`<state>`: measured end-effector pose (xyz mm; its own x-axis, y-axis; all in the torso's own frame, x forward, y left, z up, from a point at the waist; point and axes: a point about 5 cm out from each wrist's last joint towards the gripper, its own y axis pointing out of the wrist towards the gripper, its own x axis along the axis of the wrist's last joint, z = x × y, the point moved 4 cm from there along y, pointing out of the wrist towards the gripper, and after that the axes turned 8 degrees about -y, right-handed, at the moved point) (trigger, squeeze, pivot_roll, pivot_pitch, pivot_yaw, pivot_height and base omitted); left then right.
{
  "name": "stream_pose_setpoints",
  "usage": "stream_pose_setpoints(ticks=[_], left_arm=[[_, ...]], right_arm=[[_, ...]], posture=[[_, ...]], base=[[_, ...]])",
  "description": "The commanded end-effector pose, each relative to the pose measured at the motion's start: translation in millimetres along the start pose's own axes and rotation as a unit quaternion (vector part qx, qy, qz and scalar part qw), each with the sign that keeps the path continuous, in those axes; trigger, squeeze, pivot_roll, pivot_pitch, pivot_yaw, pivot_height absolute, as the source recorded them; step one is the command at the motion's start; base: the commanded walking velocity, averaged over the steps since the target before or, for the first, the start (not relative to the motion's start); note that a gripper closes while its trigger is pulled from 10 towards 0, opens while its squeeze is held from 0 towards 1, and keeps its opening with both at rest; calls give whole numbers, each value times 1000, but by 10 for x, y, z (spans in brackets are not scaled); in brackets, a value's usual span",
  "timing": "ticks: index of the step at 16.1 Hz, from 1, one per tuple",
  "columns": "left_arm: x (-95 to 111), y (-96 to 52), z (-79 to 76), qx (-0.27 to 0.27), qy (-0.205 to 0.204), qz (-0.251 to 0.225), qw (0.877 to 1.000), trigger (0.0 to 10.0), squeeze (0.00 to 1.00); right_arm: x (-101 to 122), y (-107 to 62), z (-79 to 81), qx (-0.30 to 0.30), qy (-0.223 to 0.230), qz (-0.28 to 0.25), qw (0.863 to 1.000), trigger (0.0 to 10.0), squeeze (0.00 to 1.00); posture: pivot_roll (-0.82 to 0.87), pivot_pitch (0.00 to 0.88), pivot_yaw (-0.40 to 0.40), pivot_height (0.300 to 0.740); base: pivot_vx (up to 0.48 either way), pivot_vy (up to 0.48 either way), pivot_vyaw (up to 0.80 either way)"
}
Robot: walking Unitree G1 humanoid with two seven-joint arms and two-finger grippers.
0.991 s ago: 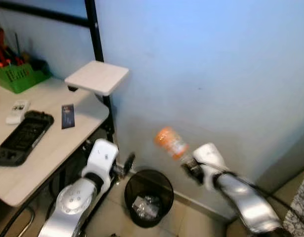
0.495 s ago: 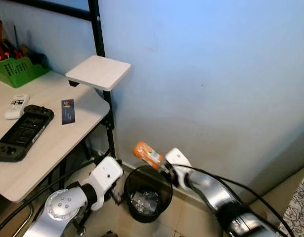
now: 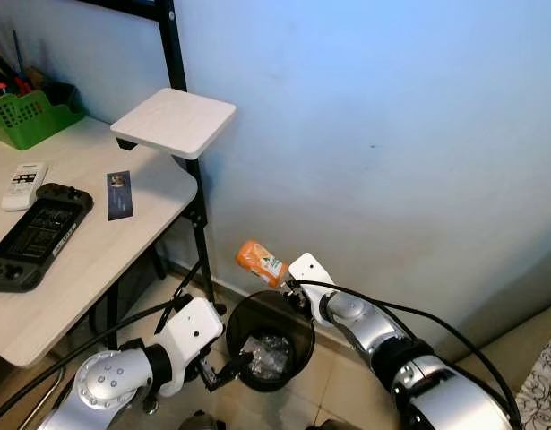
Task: Clean up the room
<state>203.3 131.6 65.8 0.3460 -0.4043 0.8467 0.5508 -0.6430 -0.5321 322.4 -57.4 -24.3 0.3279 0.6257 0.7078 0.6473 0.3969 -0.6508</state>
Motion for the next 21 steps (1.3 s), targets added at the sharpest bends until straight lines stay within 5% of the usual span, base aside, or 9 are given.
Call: stream_pose_setpoints(ticks=[1,7,8,18,21], left_arm=[[46,-15,-38,-7,12,-5,1000,10000,0],[54,-17,-51,-5,7,-7,1000,10000,0],[65,-10,-51,-6,8,-8,1000,10000,0],[72,-2,-34,-1,4,-13,1000,10000,0],[191,79,199,100,-38,-52,993,10000,0]], right_arm=[[23,-2,-71,-16,-11,-1,1000,10000,0],[14,-17,-207,-40,-7,3,999,10000,47],[23,-18,-239,-51,-4,4,999,10000,1000],[-2,-1,-75,-12,35,-9,999,10000,1000],[41,-96,-283,-42,101,-70,992,10000,1000]], posture=[[75,104,-41,740],[72,107,-40,740],[73,107,-41,740],[75,99,-42,740],[69,66,-35,740]], base=[[0,0,0],[0,0,0],[0,0,0],[0,0,0],[0,0,0]])
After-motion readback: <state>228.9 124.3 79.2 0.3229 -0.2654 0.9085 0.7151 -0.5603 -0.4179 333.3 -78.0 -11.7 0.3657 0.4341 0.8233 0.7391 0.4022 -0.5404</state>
